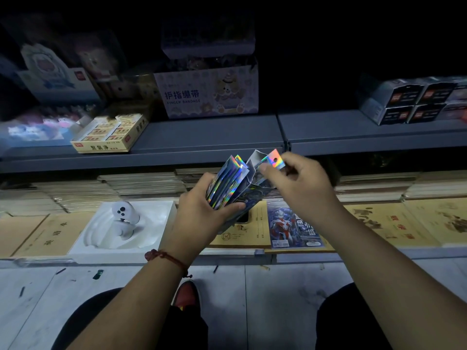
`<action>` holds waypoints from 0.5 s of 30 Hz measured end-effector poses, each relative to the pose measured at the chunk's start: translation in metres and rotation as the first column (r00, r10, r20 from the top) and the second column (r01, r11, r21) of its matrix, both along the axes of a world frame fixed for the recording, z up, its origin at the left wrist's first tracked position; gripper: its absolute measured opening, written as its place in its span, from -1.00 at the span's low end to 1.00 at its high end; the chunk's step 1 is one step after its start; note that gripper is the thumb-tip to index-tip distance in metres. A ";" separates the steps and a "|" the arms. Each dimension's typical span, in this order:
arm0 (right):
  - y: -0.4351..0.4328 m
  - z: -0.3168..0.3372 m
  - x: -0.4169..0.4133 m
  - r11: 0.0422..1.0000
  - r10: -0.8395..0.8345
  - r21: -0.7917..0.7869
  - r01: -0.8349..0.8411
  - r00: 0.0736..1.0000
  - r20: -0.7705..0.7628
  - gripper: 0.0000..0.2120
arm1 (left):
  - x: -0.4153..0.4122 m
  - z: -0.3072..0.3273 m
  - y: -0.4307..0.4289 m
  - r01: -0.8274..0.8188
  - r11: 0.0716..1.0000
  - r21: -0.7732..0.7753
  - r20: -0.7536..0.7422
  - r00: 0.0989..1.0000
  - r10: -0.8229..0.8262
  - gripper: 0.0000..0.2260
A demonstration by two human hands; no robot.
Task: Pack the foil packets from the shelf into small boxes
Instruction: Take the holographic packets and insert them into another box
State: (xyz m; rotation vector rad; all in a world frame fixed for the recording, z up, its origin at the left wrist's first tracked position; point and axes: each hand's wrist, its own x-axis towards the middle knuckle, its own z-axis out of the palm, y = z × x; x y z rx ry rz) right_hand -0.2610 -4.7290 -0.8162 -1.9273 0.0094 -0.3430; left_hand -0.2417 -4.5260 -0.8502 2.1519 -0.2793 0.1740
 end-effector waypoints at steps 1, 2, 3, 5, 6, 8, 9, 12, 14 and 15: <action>0.000 0.002 -0.001 0.998 -0.020 0.055 0.019 0.999 0.033 -0.75 | 0.000 0.000 0.000 -0.001 1.000 -0.005 0.000 1.000 0.001 -0.59; -0.001 0.002 -0.001 0.994 -0.049 0.098 0.043 0.997 0.060 -0.79 | 0.000 0.000 0.000 -0.004 1.000 -0.007 0.003 1.000 0.004 -0.60; -0.002 0.002 0.000 0.991 -0.071 0.120 0.061 0.995 0.075 -0.83 | 0.000 0.001 0.000 -0.004 1.000 -0.005 0.006 1.000 0.004 -0.60; -0.002 0.001 0.000 0.994 -0.062 0.089 0.056 0.996 0.065 -0.85 | -0.001 0.000 -0.001 0.007 1.000 0.004 0.013 1.000 -0.007 -0.61; -0.001 -0.001 0.000 0.999 -0.039 0.039 0.037 0.998 0.042 -0.86 | -0.001 0.000 -0.001 0.016 1.000 0.002 0.016 1.000 -0.016 -0.62; 0.000 -0.005 0.000 0.993 0.002 -0.121 -0.005 1.000 -0.027 -0.87 | -0.002 0.000 -0.001 0.041 0.999 0.020 0.029 0.999 -0.041 -0.61; 0.000 -0.007 0.000 0.982 0.009 -0.186 -0.021 0.998 -0.065 -0.87 | -0.003 0.001 -0.001 0.053 0.998 0.042 0.040 0.998 -0.055 -0.59; -0.003 -0.008 0.000 0.989 0.016 -0.148 -0.032 0.994 -0.111 -0.86 | -0.002 -0.001 0.000 0.060 0.997 0.049 0.047 0.997 -0.062 -0.58; -0.004 -0.004 0.000 0.999 -0.005 -0.044 0.001 0.996 -0.089 -0.87 | -0.002 -0.002 0.000 0.057 0.997 0.057 0.057 0.997 -0.061 -0.58; -0.005 -0.003 0.000 1.000 -0.018 -0.017 0.017 0.997 -0.081 -0.87 | -0.002 -0.002 0.000 0.064 0.995 0.071 0.060 0.996 -0.068 -0.58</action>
